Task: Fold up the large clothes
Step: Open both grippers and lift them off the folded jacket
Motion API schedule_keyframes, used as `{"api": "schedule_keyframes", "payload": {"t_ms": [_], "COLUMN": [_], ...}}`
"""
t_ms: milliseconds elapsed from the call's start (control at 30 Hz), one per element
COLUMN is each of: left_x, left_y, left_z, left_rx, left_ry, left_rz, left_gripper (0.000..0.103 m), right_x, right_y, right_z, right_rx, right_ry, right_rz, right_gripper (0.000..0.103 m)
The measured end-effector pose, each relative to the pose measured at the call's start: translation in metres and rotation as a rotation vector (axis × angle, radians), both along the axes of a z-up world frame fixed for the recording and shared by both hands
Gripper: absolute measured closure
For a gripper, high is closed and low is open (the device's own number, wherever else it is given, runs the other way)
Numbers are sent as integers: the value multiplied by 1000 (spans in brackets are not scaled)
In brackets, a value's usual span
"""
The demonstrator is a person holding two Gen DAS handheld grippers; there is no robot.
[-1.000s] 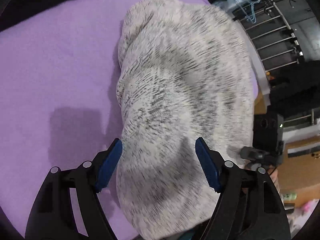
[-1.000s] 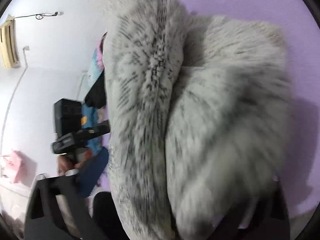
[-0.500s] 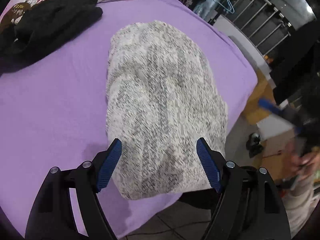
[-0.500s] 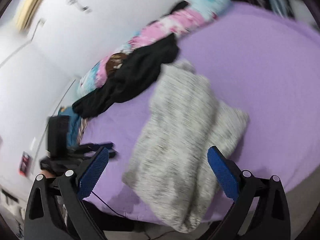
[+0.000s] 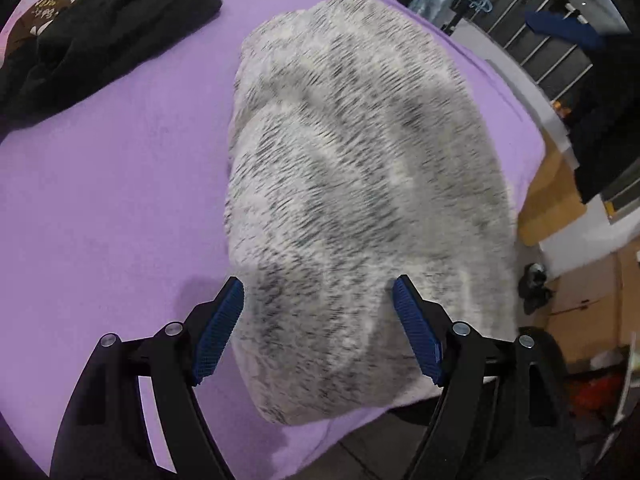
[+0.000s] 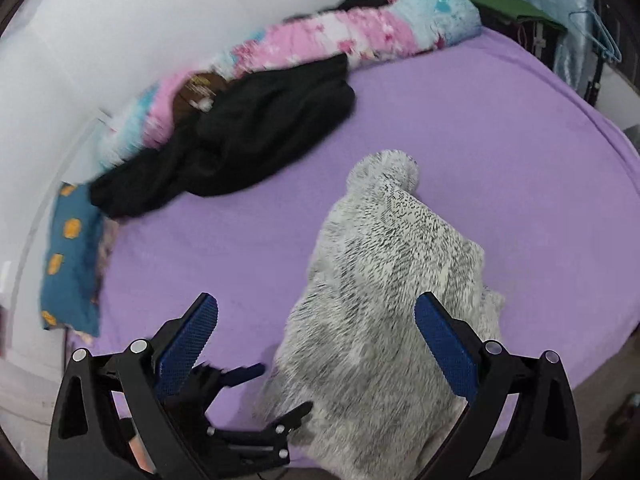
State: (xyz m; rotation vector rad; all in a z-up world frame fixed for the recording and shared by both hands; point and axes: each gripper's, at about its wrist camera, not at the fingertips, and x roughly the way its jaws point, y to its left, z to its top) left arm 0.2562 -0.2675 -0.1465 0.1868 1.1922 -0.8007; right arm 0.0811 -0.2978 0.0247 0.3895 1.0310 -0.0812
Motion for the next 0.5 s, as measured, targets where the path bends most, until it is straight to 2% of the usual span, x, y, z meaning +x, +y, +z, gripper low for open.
{"api": "schedule_keyframes", "payload": {"t_ms": [33,100,200,300,367,500], "left_x": [2,4,4,8,9,8], "left_y": [1,0,-1,3,4,9], "left_z": [-4,-9,-13,-23,-28,-35], "left_rx": [0,13,0,-8,-11,-25], "left_ry": [-3,-16,-40,-25,-17,-22], "left_rz": [5,10,-6,3,-2,-5], "left_gripper": [18,13,13,7,6,6], "right_x": [14,30,52,74,88,113], "right_y": [0,-1,7,12,7,-15], "right_z": [-7,-17,-30,-54,-73,-118], "right_rx": [-11,3,-17,-75,-108,-112], "right_ry": [45,88,128,183,236,327], "right_rz": [-17,-33,-29,-11,-15,-49], "right_gripper": [5,5,5,5,5,5]}}
